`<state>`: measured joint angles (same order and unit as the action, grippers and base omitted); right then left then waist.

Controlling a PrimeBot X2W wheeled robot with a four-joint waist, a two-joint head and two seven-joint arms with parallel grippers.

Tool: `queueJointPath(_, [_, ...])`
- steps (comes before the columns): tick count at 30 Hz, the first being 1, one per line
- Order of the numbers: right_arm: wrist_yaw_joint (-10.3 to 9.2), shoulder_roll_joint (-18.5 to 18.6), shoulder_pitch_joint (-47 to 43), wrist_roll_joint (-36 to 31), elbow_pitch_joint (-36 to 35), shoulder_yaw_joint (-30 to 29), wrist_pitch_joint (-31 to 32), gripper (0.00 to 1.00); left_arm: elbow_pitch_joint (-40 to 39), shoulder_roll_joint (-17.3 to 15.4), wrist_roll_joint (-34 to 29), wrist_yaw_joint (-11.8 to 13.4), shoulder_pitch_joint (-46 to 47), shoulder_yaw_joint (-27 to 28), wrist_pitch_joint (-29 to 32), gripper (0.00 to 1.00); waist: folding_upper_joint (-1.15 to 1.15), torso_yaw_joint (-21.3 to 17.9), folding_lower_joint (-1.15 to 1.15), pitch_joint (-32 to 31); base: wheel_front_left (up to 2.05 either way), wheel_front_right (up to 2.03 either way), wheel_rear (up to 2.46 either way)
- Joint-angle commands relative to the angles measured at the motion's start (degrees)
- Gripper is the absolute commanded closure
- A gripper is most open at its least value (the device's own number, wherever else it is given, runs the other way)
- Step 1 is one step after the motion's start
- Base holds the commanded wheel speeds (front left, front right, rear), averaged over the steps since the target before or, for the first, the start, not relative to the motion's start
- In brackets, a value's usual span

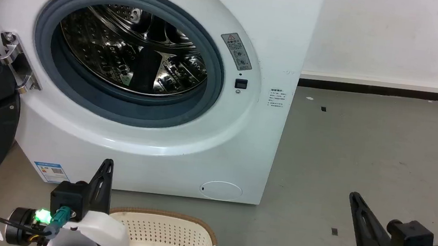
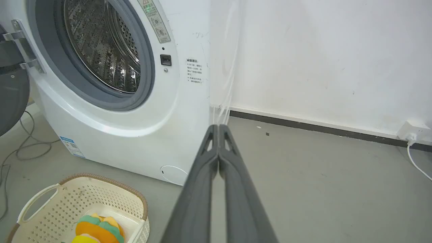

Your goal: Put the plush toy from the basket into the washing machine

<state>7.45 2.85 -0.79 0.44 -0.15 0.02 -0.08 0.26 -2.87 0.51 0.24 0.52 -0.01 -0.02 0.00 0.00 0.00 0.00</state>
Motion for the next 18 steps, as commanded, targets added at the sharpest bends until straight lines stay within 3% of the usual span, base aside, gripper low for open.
queueJointPath(1, [0.03, 0.0, 0.8, -0.4, 0.1, 0.0, 0.1, 1.00, -0.3, 0.0, -0.5, -0.2, -0.5, 0.0, 0.0, 1.00, 0.00, 0.0, 0.00, 0.0, 0.00, 0.00, 0.00])
queueJointPath(18, [0.03, 0.0, 0.8, -0.4, 0.1, 0.0, 0.1, 1.00, -0.3, 0.0, -0.5, -0.2, -0.5, 0.0, 0.0, 1.00, 0.00, 0.0, 0.00, 0.0, 0.00, 0.00, 0.00])
